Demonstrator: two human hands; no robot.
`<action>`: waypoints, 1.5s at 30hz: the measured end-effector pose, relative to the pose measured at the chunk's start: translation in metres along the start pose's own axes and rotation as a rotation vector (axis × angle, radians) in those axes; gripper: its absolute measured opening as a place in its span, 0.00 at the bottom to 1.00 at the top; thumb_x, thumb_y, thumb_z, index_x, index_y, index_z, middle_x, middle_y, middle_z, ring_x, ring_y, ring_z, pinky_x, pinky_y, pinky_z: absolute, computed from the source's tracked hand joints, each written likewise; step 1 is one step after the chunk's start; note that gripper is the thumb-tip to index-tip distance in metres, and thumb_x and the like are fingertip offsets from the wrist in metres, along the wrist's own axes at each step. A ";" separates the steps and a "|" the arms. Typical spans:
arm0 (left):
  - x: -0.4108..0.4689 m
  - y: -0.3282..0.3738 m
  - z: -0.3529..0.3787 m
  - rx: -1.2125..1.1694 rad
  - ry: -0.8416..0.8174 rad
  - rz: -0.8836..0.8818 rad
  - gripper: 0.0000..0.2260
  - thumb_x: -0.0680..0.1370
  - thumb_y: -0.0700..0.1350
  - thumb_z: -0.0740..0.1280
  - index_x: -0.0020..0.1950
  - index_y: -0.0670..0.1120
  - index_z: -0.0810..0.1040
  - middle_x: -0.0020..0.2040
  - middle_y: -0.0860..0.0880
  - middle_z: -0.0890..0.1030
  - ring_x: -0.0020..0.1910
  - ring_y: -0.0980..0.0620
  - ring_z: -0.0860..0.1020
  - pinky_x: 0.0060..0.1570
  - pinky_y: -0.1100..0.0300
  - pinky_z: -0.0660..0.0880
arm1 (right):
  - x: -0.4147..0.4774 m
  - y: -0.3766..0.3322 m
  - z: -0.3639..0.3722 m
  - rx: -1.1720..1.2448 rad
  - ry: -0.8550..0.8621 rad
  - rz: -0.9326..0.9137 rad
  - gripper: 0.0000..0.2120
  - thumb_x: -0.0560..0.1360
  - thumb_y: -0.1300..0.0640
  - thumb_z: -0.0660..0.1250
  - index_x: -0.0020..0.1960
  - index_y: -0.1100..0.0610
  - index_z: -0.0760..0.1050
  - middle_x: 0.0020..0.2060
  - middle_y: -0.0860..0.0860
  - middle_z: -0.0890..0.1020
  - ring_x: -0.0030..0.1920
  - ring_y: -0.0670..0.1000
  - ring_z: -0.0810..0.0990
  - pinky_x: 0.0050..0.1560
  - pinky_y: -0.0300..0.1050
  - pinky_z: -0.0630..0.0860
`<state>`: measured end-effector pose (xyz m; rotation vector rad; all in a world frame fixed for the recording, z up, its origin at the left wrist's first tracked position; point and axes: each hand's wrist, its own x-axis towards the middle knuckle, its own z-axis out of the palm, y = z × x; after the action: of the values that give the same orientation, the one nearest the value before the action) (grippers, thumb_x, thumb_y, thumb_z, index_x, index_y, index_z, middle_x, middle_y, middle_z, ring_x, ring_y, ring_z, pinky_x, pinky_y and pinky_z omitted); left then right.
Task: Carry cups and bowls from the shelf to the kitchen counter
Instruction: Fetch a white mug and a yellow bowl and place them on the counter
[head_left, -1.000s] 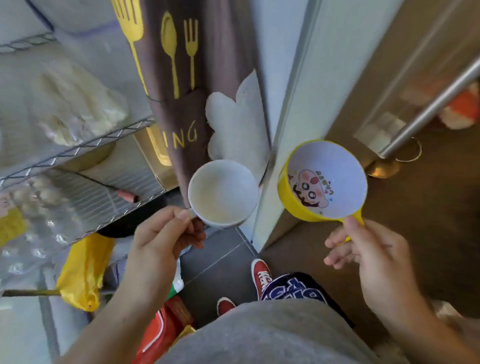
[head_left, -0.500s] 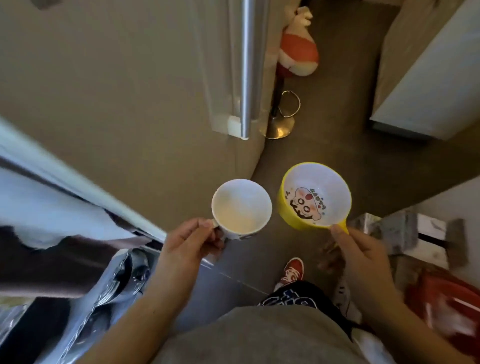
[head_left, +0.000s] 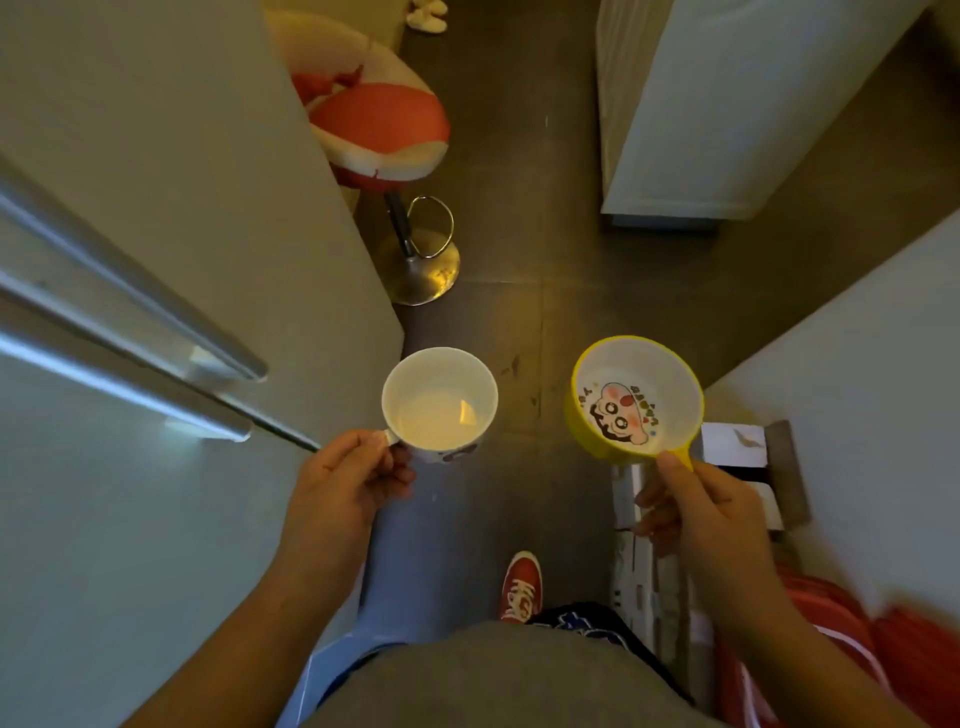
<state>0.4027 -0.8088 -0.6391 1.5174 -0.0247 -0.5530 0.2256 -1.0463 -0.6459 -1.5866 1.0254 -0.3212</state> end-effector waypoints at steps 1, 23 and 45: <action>0.009 0.002 0.007 0.006 0.001 -0.010 0.08 0.72 0.50 0.67 0.39 0.50 0.84 0.36 0.47 0.83 0.37 0.50 0.81 0.39 0.55 0.78 | 0.014 -0.004 -0.003 0.005 0.012 0.006 0.17 0.78 0.47 0.61 0.39 0.57 0.80 0.31 0.54 0.83 0.28 0.49 0.82 0.28 0.40 0.78; 0.362 0.057 0.161 0.196 -0.150 -0.151 0.11 0.83 0.43 0.58 0.47 0.44 0.79 0.36 0.51 0.85 0.38 0.55 0.84 0.35 0.65 0.80 | 0.318 -0.086 0.014 0.065 0.264 0.091 0.15 0.79 0.52 0.61 0.38 0.57 0.79 0.32 0.53 0.83 0.26 0.45 0.80 0.26 0.33 0.77; 0.592 0.116 0.514 0.240 -0.518 -0.181 0.14 0.81 0.40 0.60 0.41 0.45 0.82 0.37 0.45 0.83 0.39 0.50 0.82 0.40 0.59 0.81 | 0.581 -0.085 -0.158 0.223 0.578 0.322 0.16 0.79 0.52 0.64 0.34 0.52 0.80 0.31 0.53 0.84 0.24 0.49 0.80 0.27 0.46 0.76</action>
<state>0.7790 -1.5050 -0.6794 1.5784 -0.3677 -1.1097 0.4902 -1.5907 -0.7065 -1.1204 1.6025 -0.6679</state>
